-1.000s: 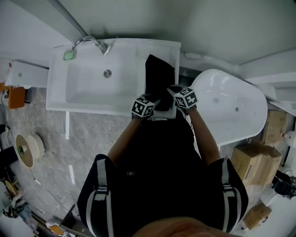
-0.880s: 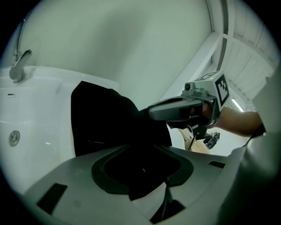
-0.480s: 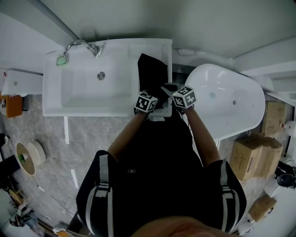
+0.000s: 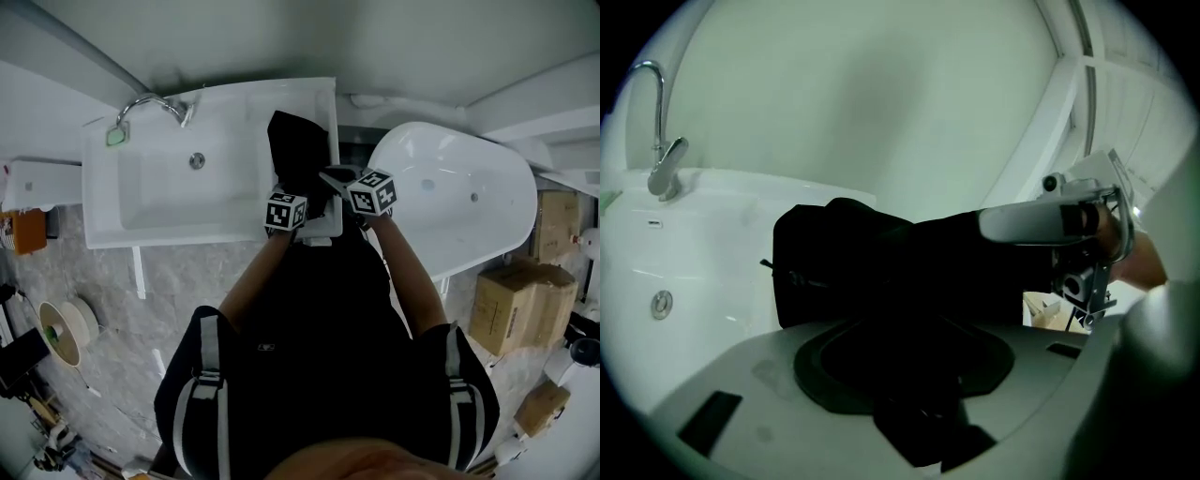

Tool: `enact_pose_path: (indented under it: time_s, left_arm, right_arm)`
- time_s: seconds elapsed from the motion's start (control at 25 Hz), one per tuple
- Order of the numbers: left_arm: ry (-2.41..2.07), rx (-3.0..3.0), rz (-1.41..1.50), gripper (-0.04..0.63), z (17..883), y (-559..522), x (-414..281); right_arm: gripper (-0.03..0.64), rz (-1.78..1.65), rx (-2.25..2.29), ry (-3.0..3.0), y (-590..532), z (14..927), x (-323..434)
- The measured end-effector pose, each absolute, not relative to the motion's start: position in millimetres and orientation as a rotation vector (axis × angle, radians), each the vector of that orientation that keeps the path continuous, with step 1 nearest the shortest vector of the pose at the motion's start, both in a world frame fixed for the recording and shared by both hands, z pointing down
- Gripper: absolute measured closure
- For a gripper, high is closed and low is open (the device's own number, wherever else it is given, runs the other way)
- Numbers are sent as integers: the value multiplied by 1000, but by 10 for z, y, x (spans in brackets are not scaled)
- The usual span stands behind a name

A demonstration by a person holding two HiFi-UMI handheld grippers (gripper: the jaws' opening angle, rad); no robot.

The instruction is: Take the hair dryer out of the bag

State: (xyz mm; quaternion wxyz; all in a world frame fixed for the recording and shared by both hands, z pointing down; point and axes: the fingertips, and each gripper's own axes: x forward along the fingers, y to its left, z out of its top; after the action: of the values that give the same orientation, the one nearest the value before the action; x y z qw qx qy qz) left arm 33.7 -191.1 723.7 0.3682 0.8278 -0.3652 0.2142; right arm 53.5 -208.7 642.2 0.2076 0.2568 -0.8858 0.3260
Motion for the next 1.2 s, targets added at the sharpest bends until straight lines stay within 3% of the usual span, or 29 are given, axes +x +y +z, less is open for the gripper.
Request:
enact_pose_path:
  time_s: [0.24,0.8,1.2]
  left_arm:
    - [-878,2093,711,350,7570,-1965,475]
    - [-999,2011,908,350,7891,-2186,486]
    - [-912,1878,547,397,7826,-2267,532]
  right_arm:
    - [541,910,695,-2477,-2024,6416,484]
    - [540,951,717,-2395,-1877,6661,693]
    - [540,992,684,-2386,-1780,6759,667]
